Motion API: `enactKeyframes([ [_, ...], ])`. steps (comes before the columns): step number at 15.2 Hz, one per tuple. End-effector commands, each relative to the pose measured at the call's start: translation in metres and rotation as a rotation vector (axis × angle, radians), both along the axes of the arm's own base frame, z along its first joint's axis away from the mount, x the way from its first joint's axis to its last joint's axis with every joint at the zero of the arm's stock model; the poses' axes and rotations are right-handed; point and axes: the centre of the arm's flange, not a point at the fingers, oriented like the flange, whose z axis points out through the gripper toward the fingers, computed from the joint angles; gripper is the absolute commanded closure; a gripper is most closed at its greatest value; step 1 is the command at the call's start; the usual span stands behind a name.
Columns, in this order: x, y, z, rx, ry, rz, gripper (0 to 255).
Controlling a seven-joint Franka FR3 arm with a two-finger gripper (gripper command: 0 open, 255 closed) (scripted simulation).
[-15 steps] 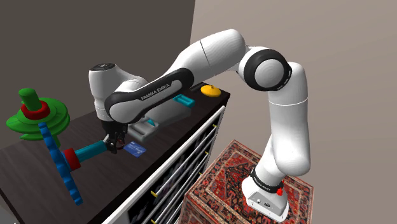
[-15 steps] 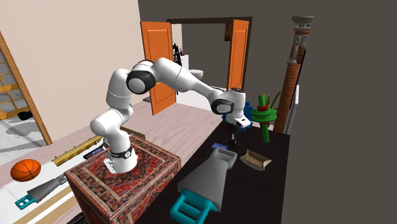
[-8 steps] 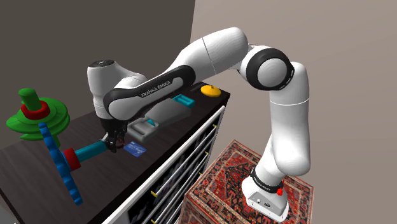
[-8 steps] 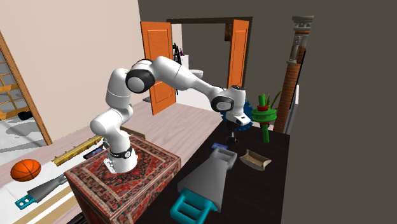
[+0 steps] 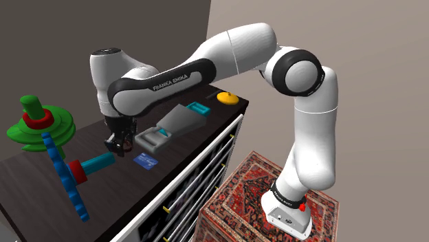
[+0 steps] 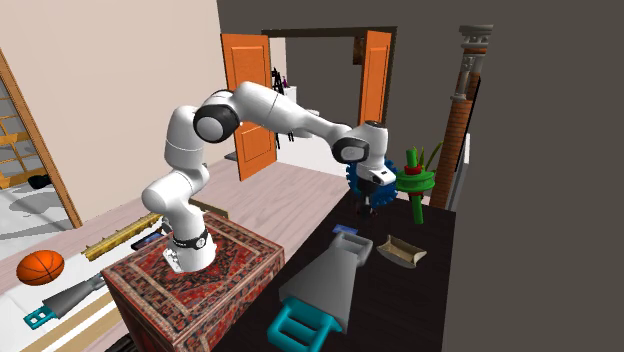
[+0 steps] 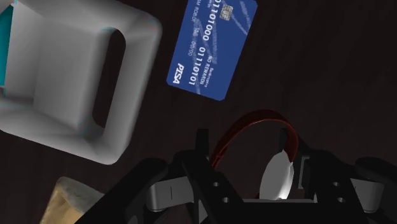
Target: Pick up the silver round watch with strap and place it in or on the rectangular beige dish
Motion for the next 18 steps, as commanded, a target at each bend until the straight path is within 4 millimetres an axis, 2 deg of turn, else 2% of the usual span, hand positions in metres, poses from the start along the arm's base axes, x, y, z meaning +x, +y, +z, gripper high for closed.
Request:
enactKeyframes([
  [1,0.0,0.0,0.01,0.0,0.0,0.0,255],
  [12,0.0,0.0,0.064,0.0,0.0,0.0,255],
  [18,0.071,-0.034,0.061,0.0,0.0,0.0,255],
])
